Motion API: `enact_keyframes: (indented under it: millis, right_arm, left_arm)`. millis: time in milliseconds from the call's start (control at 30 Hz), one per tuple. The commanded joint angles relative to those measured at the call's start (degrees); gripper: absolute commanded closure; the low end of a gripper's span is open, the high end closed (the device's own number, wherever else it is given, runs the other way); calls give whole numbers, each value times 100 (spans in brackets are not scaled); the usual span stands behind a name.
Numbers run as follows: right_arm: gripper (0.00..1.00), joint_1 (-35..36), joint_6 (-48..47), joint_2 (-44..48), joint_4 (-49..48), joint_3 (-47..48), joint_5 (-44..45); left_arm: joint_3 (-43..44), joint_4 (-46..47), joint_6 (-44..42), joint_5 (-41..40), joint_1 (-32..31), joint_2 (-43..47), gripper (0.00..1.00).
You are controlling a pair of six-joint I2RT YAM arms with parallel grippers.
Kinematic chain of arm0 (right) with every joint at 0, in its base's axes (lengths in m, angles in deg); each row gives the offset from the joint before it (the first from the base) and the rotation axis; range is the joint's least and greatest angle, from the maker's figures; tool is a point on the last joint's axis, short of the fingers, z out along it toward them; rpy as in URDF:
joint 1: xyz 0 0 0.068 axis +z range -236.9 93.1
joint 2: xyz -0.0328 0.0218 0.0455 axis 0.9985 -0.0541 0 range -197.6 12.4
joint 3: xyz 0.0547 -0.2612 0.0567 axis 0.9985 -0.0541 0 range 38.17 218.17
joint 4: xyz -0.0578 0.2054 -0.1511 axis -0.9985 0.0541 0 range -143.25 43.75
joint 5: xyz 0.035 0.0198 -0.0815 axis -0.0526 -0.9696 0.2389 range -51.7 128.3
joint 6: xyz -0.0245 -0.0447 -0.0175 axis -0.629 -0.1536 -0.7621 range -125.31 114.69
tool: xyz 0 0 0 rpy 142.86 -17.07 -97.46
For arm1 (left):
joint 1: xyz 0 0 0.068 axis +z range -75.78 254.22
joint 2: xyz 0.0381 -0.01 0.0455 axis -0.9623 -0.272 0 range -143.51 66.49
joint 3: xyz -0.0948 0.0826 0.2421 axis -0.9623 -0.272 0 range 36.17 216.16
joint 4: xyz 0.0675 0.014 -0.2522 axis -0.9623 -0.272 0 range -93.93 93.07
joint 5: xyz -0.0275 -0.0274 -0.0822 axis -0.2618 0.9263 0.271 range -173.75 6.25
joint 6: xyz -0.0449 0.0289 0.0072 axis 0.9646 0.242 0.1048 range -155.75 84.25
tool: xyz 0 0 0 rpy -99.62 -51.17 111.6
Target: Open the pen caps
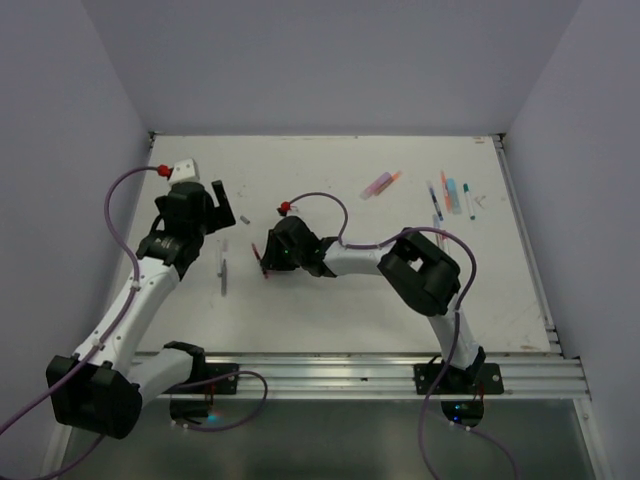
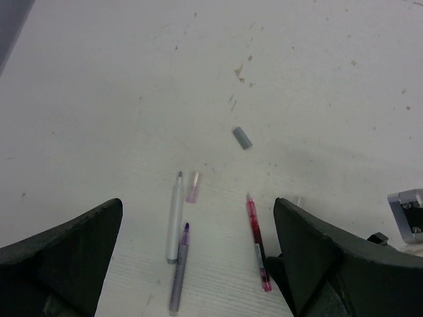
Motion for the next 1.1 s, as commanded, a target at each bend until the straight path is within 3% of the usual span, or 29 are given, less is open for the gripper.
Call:
enact_keyframes:
  millis: [0,133,333,567,733,967,1067]
  right_arm:
    - [63,14,18,197,340,-187,217]
    - [55,23,-307,672,656,-99,471]
    - [43,-248,-852,1462,1938,165,1438]
    - [43,-1889,-1072,2113,2467,-213,1905]
    - [43,-2953,-1406,2018,2722,41,2116]
    - [44,-3799,-1811,1456,3257,674,2116]
    - [44,-4142,-1863,1507,3364,404,1932]
  left_arm:
    - [-313,155,-246,-222,60,238,0]
    - [-533,313,-254,-222,60,318,0]
    - [-534,296,-263,-29,52,265,0]
    - [-560,270,-263,-55,60,318,0]
    - [-560,261,-272,-99,60,326,0]
    - [-560,252,-298,-178,60,318,0]
    - [-551,243,-298,-178,60,326,0]
